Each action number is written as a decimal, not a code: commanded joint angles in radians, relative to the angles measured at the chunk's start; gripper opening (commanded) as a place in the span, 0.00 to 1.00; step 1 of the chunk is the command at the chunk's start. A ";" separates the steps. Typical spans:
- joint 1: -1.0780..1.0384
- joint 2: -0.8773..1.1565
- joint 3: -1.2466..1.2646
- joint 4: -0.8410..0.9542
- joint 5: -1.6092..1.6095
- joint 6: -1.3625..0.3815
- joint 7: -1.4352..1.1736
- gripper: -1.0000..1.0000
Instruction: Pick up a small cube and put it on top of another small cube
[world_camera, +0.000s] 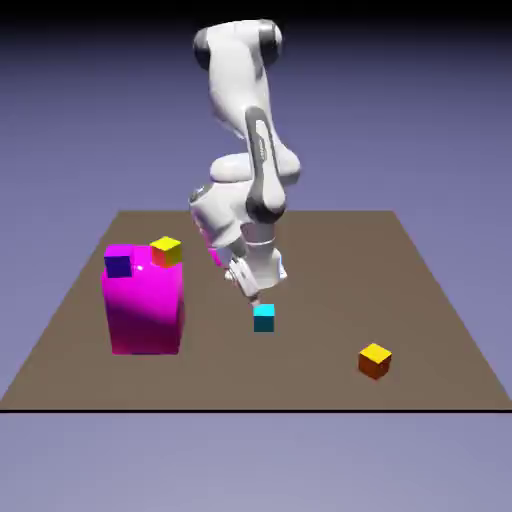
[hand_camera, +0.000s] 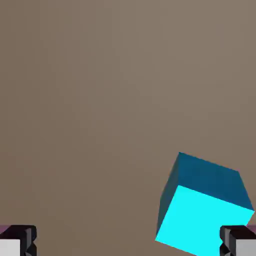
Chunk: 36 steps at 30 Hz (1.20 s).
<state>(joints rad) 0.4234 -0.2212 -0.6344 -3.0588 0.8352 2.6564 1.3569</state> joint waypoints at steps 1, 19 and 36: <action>0.010 0.009 -0.015 -0.006 0.020 -0.009 0.015 0.50; 0.109 0.431 0.120 0.148 0.710 -0.120 -0.478 0.00; 0.010 0.009 -0.016 -0.006 0.020 -0.009 0.015 0.00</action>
<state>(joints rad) 0.4336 -0.2126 -0.6500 -3.0649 0.8563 2.6476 1.3715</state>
